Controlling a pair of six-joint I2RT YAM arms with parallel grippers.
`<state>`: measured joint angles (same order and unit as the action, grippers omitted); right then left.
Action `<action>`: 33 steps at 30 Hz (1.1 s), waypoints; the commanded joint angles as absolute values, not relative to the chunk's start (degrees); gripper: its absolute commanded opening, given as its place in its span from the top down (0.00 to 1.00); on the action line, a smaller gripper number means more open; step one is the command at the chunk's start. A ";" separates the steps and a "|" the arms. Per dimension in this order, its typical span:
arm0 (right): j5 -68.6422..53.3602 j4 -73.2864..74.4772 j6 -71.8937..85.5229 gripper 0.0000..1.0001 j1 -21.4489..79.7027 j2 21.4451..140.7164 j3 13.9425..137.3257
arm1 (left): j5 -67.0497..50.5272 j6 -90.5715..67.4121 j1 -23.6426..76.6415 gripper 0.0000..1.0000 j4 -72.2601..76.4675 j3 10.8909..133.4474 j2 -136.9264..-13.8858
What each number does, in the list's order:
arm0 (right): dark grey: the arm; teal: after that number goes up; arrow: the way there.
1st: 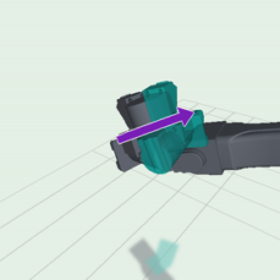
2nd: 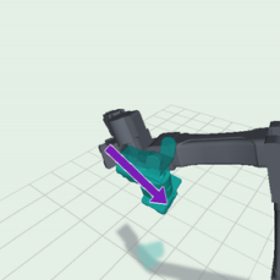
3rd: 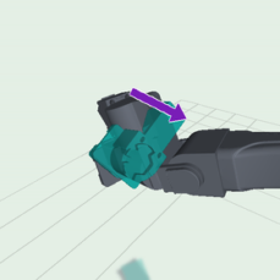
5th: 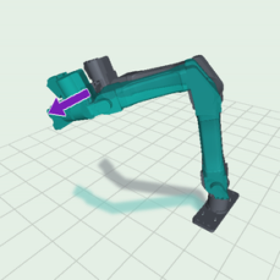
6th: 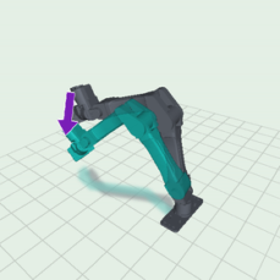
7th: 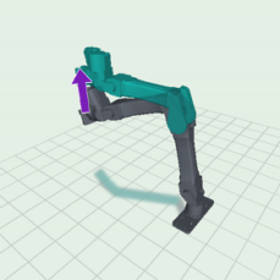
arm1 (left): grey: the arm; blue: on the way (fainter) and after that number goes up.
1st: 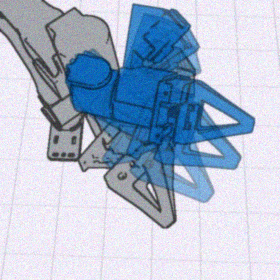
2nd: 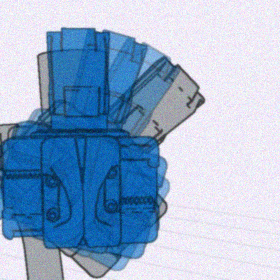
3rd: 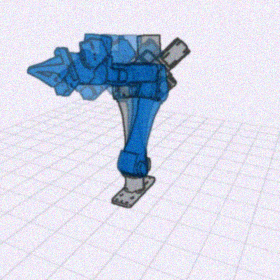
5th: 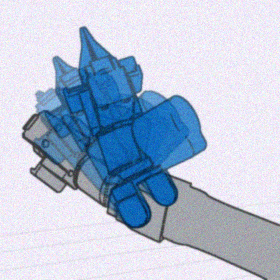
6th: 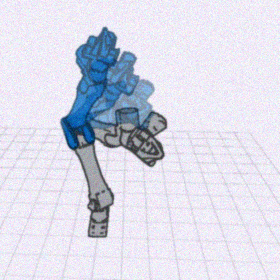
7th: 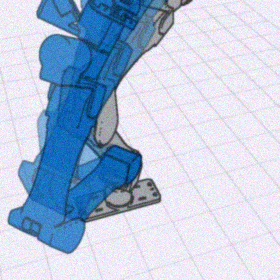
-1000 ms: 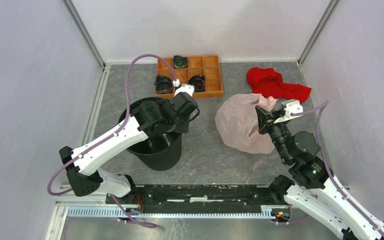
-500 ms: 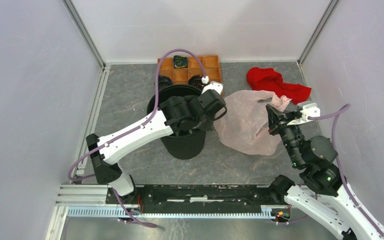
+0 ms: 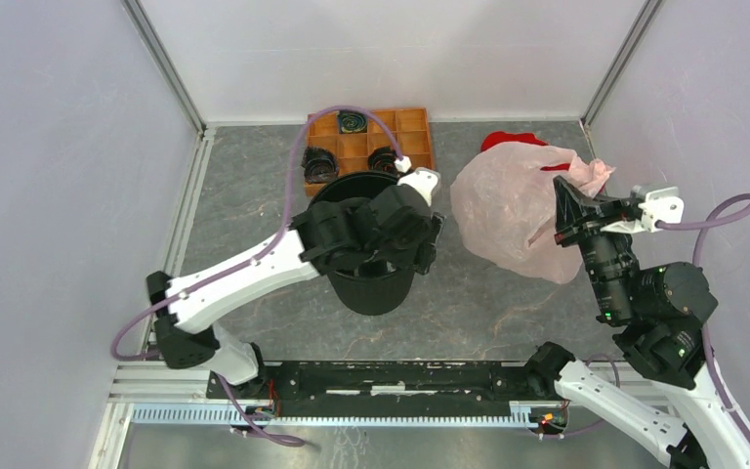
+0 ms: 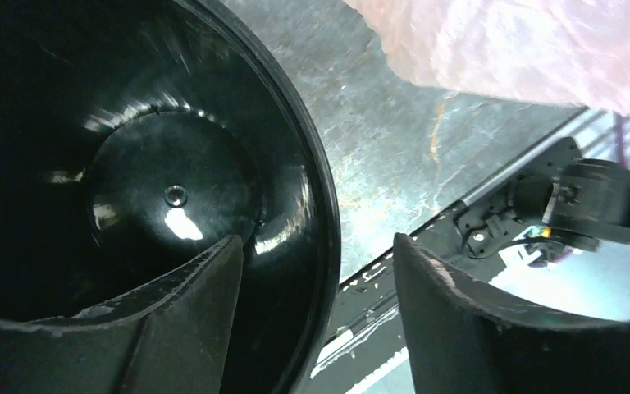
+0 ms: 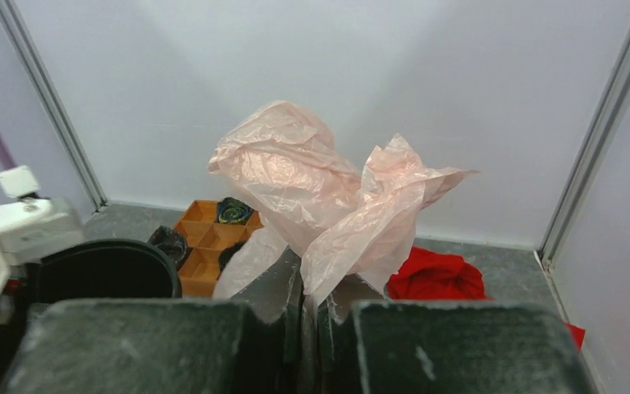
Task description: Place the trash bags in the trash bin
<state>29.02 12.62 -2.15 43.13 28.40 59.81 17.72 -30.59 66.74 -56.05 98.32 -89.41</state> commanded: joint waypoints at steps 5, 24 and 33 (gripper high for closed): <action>18.00 3.60 -1.74 0.92 43.26 39.42 71.28 | 19.64 -25.97 67.02 0.01 -44.11 92.85 -68.27; -14.97 -41.25 48.00 0.99 43.86 64.91 79.52 | 12.71 -21.83 67.02 0.00 -35.07 80.21 -30.24; 15.77 -31.90 48.54 0.99 43.85 49.73 56.86 | 15.59 -22.74 67.03 0.00 -37.20 84.28 -28.30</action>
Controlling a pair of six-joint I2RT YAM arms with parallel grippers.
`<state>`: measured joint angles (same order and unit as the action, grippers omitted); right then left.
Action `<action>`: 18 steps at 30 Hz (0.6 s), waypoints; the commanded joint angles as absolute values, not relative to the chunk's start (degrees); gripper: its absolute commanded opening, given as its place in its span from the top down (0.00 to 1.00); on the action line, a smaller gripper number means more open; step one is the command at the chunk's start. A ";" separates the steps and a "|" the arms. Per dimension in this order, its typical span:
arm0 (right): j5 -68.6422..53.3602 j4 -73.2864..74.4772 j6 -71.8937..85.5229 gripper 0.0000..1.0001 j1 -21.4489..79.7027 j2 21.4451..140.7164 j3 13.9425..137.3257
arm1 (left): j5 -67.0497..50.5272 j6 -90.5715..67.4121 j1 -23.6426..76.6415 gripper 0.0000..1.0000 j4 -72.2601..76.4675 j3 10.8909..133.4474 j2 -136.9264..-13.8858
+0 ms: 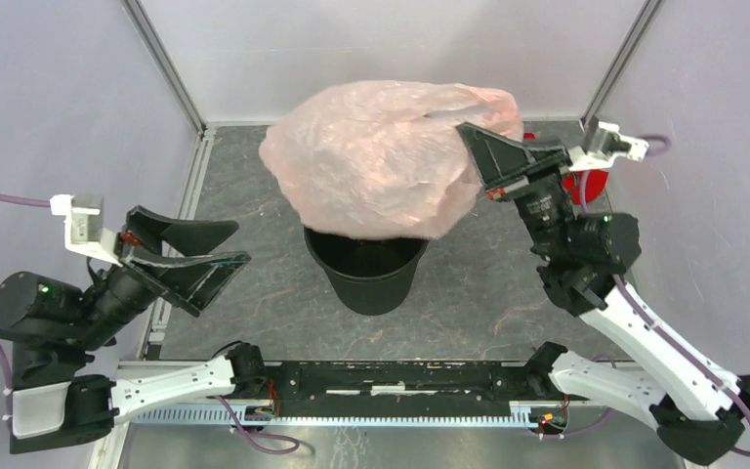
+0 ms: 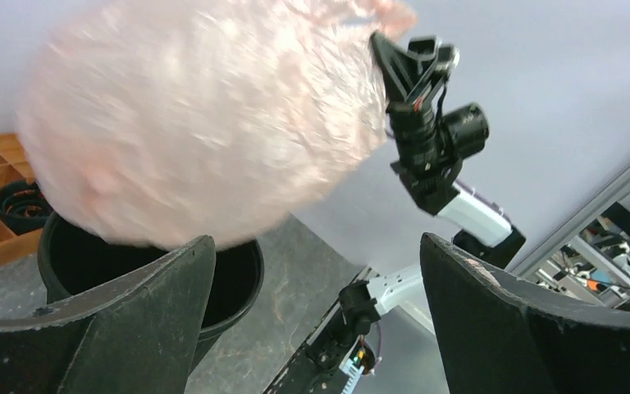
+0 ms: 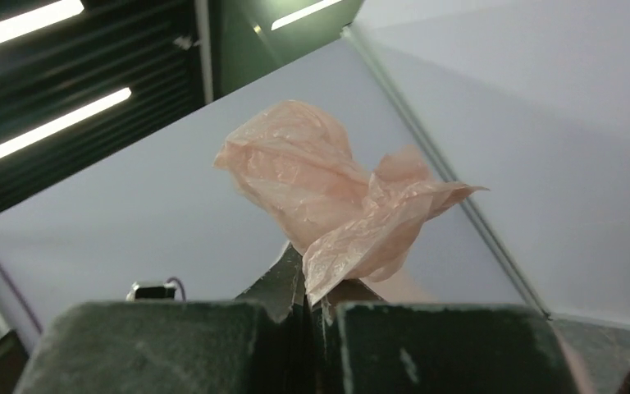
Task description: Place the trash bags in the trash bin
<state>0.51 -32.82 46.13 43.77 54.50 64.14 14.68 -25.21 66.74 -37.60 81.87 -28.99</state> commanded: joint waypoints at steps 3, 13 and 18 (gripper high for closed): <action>17.73 -28.07 46.51 0.99 43.78 48.89 52.72 | 23.57 -25.69 67.01 0.00 -38.60 85.03 -28.68; 18.35 -18.30 34.46 0.99 43.90 50.32 53.39 | 33.24 -33.41 66.99 0.16 -46.70 87.60 -41.39; 19.05 -16.65 28.99 0.99 43.82 50.57 56.22 | 38.86 -36.28 67.02 0.45 -55.52 93.29 -54.22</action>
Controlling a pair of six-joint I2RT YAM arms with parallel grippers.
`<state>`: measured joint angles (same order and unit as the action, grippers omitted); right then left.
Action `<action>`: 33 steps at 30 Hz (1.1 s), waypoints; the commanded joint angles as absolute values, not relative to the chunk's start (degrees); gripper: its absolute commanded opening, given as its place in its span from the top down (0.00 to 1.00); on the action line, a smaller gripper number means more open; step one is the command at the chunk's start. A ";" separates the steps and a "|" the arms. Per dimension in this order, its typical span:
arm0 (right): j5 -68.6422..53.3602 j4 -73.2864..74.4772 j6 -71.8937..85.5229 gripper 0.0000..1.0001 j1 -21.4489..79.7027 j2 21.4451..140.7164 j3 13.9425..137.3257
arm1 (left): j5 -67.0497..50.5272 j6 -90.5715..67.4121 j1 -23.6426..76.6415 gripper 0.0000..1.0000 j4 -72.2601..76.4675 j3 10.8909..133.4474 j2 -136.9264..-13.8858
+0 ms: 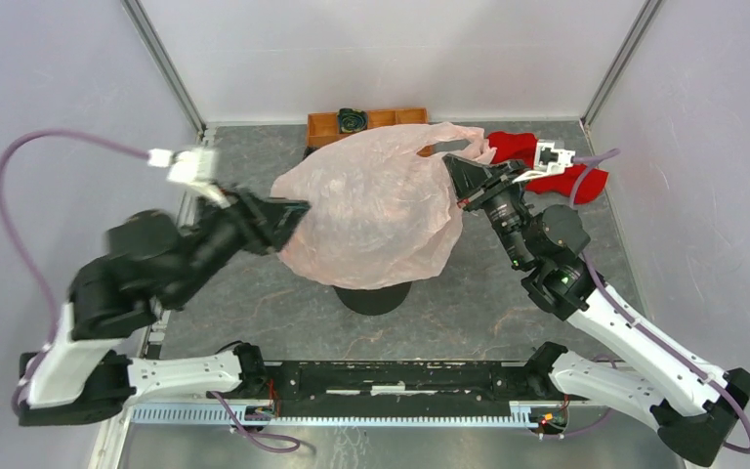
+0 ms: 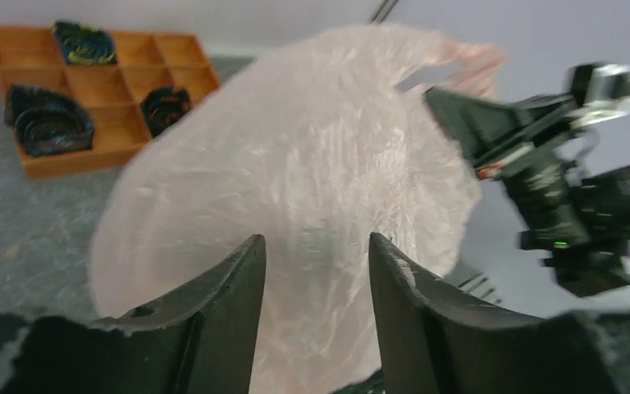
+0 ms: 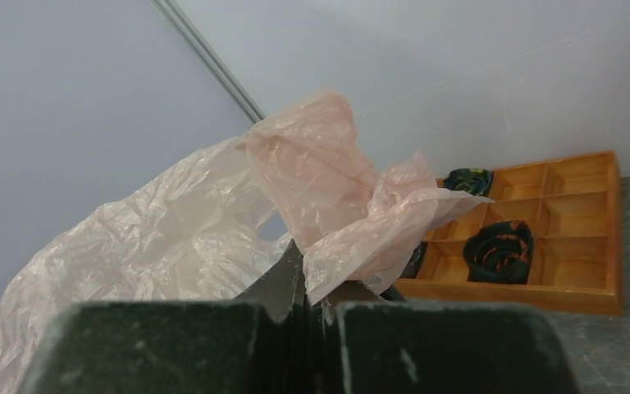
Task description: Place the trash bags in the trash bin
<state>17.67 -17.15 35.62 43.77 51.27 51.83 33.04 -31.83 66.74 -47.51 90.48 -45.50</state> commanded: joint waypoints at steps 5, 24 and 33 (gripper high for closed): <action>14.83 -15.60 26.68 0.99 43.81 51.13 58.95 | 40.23 -35.25 66.89 0.44 -52.29 86.49 -59.27; -17.47 -25.62 29.50 0.99 43.92 63.67 64.29 | 15.17 -33.89 49.31 0.55 -37.37 73.58 -66.29; -17.65 -19.90 25.25 0.99 45.98 66.78 62.80 | 11.94 -30.22 49.31 0.24 -44.71 78.95 -56.07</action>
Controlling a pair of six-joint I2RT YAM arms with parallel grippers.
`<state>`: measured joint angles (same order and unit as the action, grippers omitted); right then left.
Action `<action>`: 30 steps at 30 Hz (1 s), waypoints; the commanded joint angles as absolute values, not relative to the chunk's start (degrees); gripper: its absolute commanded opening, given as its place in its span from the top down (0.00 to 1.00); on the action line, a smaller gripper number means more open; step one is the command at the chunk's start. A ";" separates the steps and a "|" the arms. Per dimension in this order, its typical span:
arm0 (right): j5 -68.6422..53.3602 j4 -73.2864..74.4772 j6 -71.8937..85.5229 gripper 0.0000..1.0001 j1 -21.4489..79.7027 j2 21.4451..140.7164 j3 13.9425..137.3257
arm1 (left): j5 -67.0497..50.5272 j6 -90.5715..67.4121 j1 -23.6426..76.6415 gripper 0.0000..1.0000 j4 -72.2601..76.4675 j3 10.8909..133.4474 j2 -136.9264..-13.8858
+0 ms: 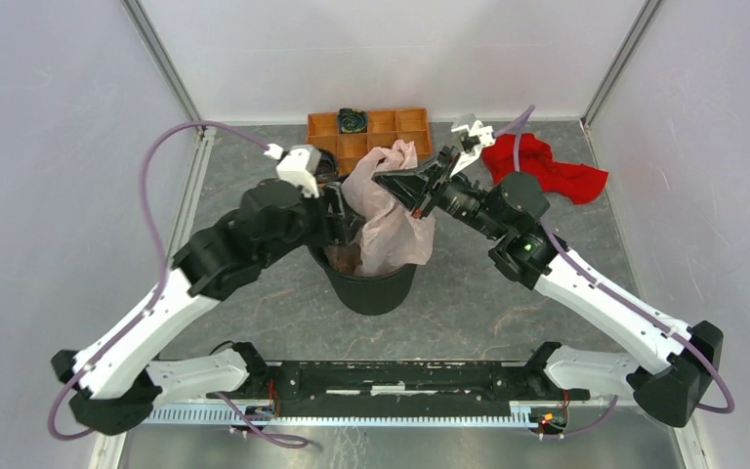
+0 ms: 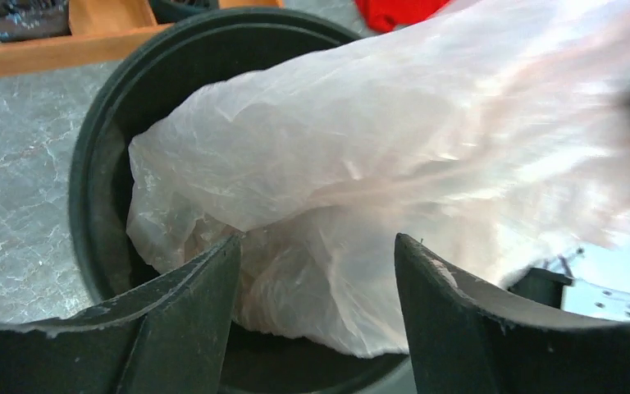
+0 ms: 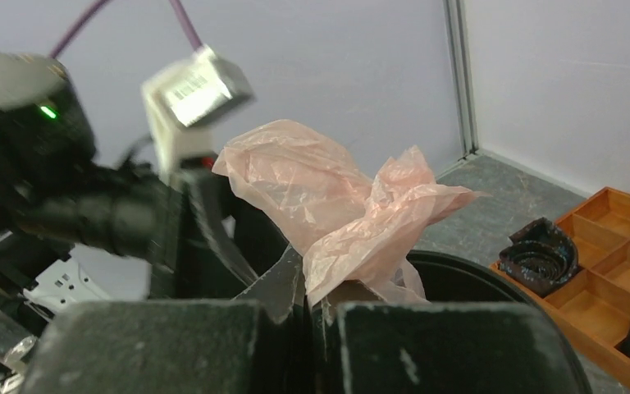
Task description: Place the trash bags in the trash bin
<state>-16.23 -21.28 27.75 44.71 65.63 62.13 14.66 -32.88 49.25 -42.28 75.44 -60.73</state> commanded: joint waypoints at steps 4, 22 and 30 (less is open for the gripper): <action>-17.29 -16.46 24.35 1.00 47.26 69.71 62.81 | 20.38 -29.40 49.31 0.21 -52.17 79.67 -51.91; -6.73 -11.71 23.26 0.99 48.16 63.57 56.40 | 21.43 -35.94 49.31 0.36 -39.46 63.73 -50.67; -3.48 -9.40 22.00 0.99 48.14 58.87 53.62 | 9.75 -36.30 49.31 0.47 -33.65 63.07 -58.04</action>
<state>-6.33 -10.09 23.68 48.01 60.86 54.72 17.37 -35.05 49.25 -40.14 63.77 -56.10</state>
